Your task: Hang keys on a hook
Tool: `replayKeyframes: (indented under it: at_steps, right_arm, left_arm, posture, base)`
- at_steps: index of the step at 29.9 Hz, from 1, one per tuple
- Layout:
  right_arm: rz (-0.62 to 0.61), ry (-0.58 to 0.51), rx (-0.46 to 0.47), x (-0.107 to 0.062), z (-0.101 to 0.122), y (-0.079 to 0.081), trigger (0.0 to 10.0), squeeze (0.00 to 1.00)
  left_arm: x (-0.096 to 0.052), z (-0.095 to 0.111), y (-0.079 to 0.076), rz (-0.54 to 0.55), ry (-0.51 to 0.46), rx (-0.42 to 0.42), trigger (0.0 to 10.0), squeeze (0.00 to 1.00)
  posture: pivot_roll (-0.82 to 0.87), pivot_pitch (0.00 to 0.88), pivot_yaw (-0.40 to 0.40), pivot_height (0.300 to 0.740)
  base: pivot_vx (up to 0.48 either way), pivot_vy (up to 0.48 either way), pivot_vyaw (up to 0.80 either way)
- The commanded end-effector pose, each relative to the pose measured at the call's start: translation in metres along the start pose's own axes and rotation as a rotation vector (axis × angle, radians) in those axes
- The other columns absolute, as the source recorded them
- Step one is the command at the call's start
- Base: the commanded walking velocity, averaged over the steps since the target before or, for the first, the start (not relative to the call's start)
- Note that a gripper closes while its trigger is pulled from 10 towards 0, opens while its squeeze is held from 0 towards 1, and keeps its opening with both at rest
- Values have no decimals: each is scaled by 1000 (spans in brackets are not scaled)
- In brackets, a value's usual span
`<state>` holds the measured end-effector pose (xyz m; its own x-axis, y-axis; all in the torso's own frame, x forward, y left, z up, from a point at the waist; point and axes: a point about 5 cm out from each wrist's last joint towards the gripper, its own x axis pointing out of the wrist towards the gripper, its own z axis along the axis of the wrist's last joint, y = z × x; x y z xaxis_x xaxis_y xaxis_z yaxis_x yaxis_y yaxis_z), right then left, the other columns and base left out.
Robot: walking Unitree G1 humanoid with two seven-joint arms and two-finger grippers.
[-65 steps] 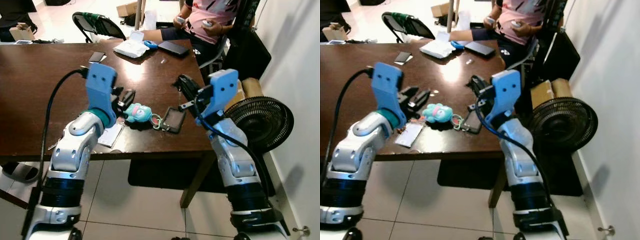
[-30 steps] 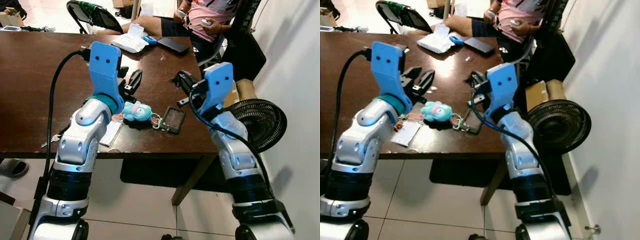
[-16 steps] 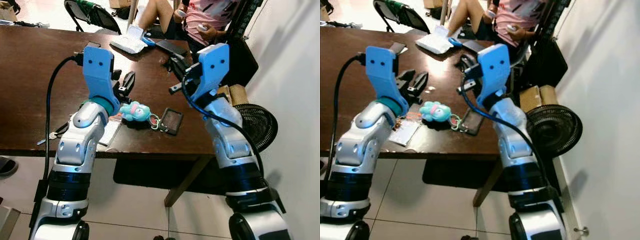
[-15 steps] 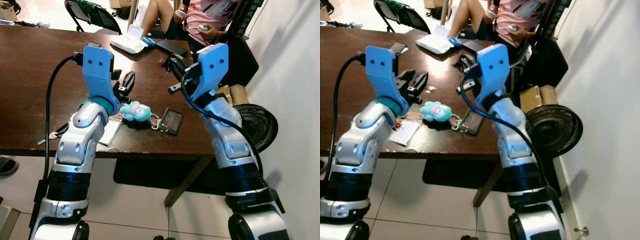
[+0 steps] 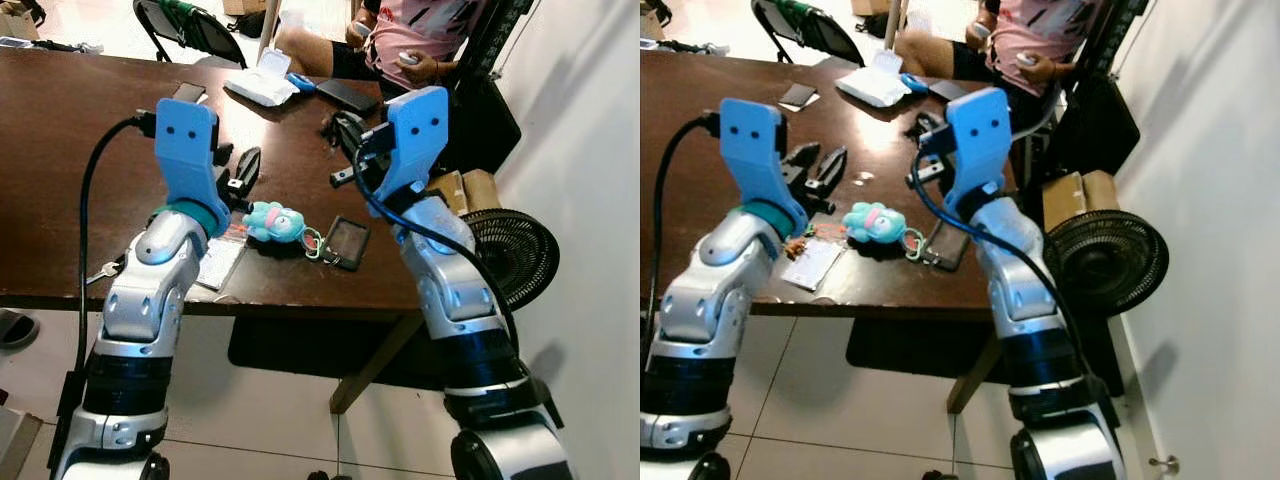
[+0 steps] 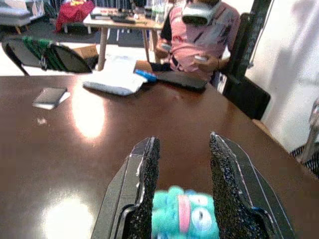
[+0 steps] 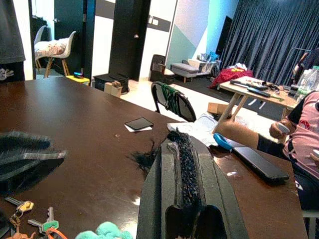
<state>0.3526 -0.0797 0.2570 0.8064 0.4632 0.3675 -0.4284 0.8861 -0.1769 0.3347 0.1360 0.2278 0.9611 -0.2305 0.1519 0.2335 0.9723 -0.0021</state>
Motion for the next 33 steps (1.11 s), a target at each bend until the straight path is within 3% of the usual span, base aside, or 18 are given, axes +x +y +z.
replayKeyframes:
  at_steps: [1,2,8,14,19,23,24,27,33]
  right_arm:
    - [-4,1,1,-1,-1,-1,10000,0]
    - [-12,14,13,-4,-4,0,10000,0]
    - [-55,46,38,-9,-11,-4,10000,0]
    - [-90,74,70,-25,-26,-1,10000,0]
    - [-93,86,74,-27,-30,-1,10000,0]
    - [-17,184,119,-57,-57,19,10000,0]
    - [-17,184,119,-57,-57,19,10000,0]
    - [19,246,153,-75,-74,37,10000,0]
    - [-31,248,195,-78,-74,32,10000,0]
  left_arm:
    - [-1,-4,-3,-3,22,8,10000,0]
    - [-9,-8,-4,10,29,16,10000,0]
    - [-19,2,-5,34,-9,92,10000,0]
    - [-38,8,2,80,-22,97,10000,0]
    - [-40,6,5,89,-13,111,10000,0]
    - [-51,-10,10,96,33,111,10000,0]
    - [-51,-10,10,96,33,111,10000,0]
    - [-65,-30,10,-4,117,127,10000,0]
    - [-78,-40,7,-35,163,135,10000,0]
  posture:
    - [144,0,-26,740]
    - [151,0,-19,740]
    - [172,0,-26,740]
    - [189,0,13,740]
    - [189,0,13,740]
    - [174,0,14,740]
    - [174,0,14,740]
    - [148,0,24,740]
    - [181,7,9,740]
  base:
    - [0,0,0]
    - [0,0,0]
    - [0,0,0]
    - [0,0,0]
    - [0,0,0]
    - [0,0,0]
    - [0,0,0]
    - [0,0,0]
    - [0,0,0]
